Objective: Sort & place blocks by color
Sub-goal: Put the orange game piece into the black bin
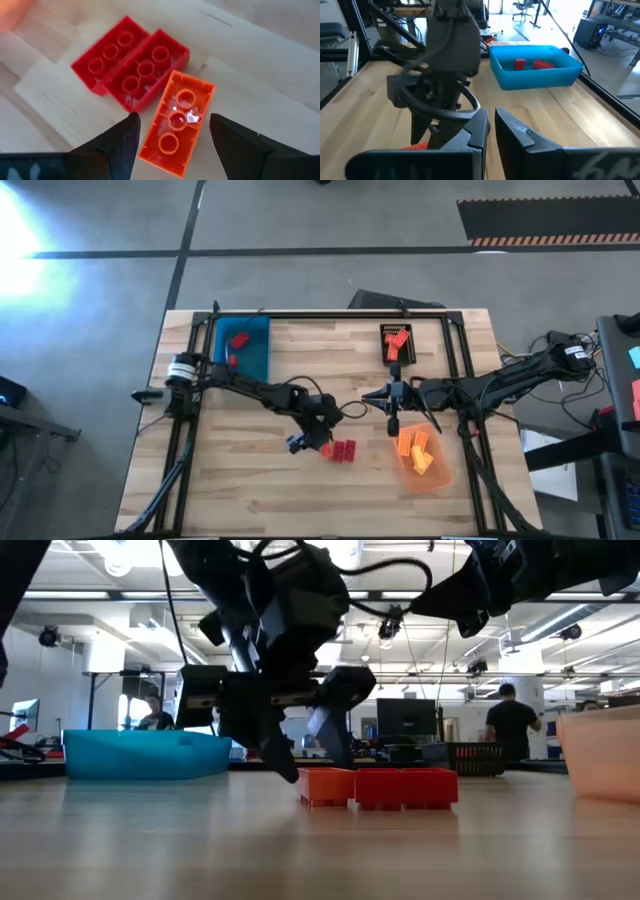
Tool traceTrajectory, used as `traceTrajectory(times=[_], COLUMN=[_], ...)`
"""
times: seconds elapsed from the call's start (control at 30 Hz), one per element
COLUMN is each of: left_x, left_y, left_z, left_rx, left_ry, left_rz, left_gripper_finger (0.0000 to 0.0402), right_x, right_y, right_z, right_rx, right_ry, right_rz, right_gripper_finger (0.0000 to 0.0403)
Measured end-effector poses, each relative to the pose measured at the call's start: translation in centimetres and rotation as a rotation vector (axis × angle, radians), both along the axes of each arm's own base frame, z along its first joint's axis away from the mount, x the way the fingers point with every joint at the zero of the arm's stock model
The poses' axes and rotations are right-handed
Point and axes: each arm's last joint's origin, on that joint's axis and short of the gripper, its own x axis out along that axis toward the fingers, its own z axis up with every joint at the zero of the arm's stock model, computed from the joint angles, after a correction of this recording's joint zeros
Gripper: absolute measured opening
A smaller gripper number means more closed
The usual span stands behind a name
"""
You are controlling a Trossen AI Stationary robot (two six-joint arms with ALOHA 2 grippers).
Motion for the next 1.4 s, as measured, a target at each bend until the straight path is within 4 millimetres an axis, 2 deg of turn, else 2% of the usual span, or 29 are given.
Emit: traceTrajectory(times=[0.2,0.7,0.87,1.03,1.2,1.4], left_x=[0.2,-0.1,-0.3,-1.2,-2.5,-5.8], left_y=[0.6,0.8,0.9,1.2,1.7,1.9], left_z=[-0.4,-0.8,-0.4,1.9,5.4,8.4], left_rx=[-0.031,-0.056,-0.039,0.042,0.066,-0.019], left_ry=[0.009,0.041,0.052,0.012,-0.099,-0.334], left_rz=[-0.003,-0.005,0.035,0.135,0.334,0.560], left_gripper_finger=[0.0214,0.0120,0.0117,0.0117,0.0117,0.0117], right_x=[0.0,0.0,0.0,0.1,0.9,2.9], right_y=[0.0,0.0,0.0,0.0,0.2,0.8], right_z=[0.0,0.0,0.0,0.0,-0.7,-1.8], right_rx=[0.000,0.000,0.000,-0.020,-0.076,-0.159], right_ry=[-0.001,-0.002,-0.002,-0.003,-0.010,-0.100], right_rz=[-0.001,0.000,0.000,0.004,0.018,0.040], right_gripper_finger=[0.0027,0.0027,0.0027,0.0027,0.0027,0.0027])
